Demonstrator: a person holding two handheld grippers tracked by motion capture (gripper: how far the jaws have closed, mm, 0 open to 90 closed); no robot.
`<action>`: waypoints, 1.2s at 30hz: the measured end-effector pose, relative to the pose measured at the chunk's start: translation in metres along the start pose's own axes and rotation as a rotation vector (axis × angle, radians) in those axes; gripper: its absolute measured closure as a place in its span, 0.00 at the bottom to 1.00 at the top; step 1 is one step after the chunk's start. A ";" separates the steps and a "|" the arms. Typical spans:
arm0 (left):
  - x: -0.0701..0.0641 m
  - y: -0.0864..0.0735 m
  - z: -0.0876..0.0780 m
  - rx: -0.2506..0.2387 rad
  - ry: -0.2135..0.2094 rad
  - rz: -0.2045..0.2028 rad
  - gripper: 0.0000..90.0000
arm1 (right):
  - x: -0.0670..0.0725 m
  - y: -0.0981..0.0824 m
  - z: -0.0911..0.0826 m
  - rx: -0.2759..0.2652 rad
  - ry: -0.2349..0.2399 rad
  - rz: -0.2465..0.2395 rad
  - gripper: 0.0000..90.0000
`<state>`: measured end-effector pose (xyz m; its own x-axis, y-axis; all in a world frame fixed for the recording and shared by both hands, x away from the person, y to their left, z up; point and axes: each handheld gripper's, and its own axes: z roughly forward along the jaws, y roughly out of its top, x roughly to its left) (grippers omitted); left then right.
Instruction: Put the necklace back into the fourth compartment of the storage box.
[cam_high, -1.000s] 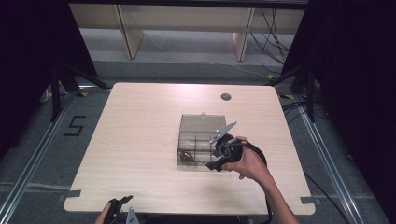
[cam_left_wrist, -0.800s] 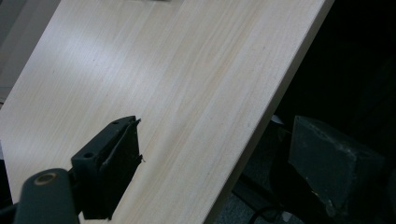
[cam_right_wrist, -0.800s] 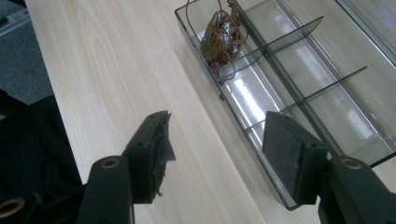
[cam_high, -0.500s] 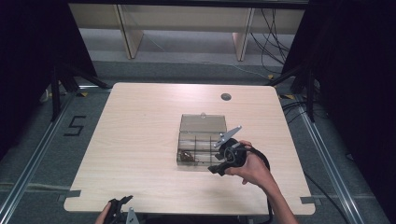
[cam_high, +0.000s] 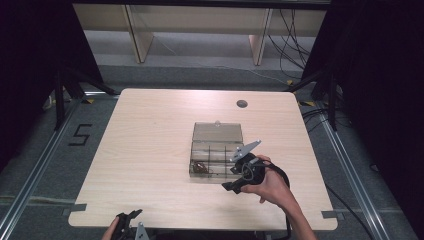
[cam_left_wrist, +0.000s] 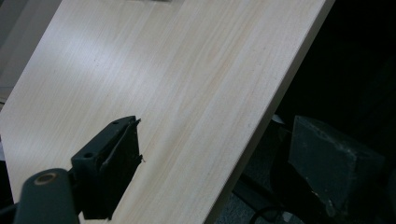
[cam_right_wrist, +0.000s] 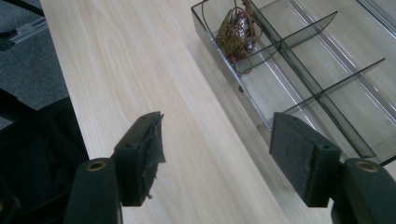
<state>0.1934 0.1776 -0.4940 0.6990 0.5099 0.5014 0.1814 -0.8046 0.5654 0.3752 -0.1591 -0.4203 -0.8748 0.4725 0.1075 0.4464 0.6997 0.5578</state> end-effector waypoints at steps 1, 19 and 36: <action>0.001 0.000 0.000 0.003 -0.001 0.018 0.18 | 0.001 -0.001 0.000 0.007 -0.001 0.016 0.37; -0.001 0.001 0.000 -0.002 -0.008 0.000 0.18 | 0.008 -0.007 0.004 0.003 -0.031 0.036 0.27; 0.000 0.002 -0.002 -0.009 0.000 0.004 0.18 | 0.012 -0.027 0.000 -0.017 -0.045 0.058 0.25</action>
<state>0.1922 0.1768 -0.4918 0.6996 0.5070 0.5035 0.1722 -0.8036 0.5697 0.3531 -0.1720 -0.4340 -0.8382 0.5356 0.1027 0.4921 0.6615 0.5659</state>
